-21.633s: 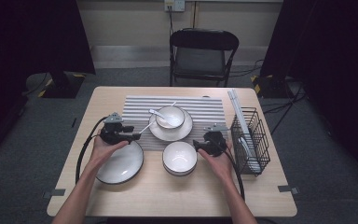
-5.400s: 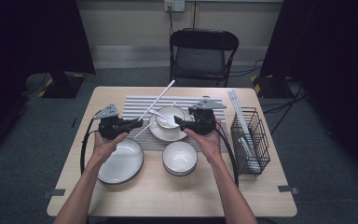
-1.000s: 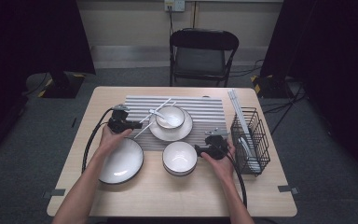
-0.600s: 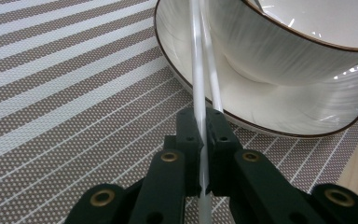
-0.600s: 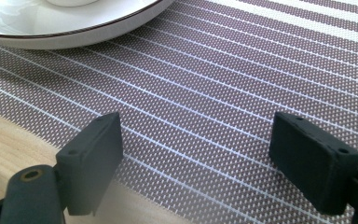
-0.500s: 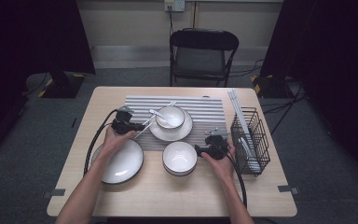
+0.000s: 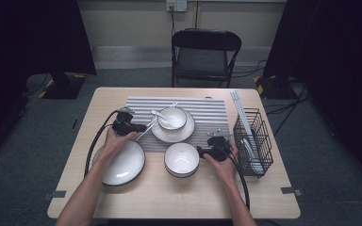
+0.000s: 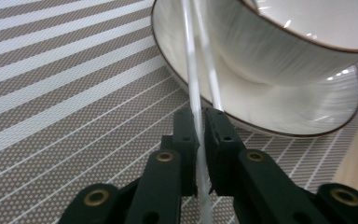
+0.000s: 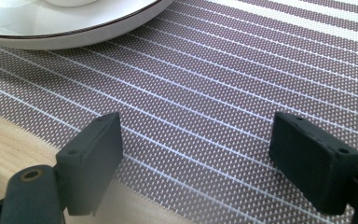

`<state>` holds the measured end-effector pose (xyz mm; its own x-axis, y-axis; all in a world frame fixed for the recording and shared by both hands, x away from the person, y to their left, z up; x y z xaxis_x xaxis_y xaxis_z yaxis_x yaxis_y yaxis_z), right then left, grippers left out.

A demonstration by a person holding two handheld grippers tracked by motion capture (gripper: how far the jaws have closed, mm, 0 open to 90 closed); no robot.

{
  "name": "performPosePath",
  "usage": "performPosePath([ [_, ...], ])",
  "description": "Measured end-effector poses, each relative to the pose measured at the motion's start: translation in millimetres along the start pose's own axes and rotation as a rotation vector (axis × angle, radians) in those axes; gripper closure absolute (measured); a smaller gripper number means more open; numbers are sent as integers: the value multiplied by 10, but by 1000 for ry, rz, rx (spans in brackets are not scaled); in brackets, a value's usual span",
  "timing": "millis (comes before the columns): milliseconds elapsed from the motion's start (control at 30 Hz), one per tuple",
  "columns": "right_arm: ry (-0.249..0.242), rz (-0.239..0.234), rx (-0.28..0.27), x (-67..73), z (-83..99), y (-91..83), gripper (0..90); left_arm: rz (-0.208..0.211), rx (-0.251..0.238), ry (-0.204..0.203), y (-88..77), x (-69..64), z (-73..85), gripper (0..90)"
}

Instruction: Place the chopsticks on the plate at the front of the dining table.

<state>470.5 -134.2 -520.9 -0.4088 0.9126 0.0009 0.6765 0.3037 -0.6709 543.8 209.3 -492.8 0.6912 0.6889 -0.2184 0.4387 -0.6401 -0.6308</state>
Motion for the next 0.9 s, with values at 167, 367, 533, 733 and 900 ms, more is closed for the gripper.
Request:
performPosePath([
  [167,0,0,0,0,0,0,168,2,-2,-6,-15,6,0,801],
  [367,0,0,0,0,0,0,168,10,-18,-6,-64,13,-15,748],
  [533,0,1,0,1,0,0,169,15,-35,-9,-132,17,-21,703],
  [733,0,1,0,1,0,0,169,2,-66,1,-230,37,-25,681],
  [900,0,1,0,1,0,0,168,-8,-88,-10,-274,65,51,659],
])
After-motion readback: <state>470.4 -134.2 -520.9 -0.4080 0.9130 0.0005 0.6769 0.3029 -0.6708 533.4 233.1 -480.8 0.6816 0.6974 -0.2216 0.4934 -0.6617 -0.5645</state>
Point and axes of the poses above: each handheld gripper's, and its own axes: y roughly forward along the jaws, z roughly out of its underside, x roughly to its left, the point moved 3 cm from there along y, roughly forward along the jaws, and after that the axes turned 1 degree about y, right-handed, at the moved point
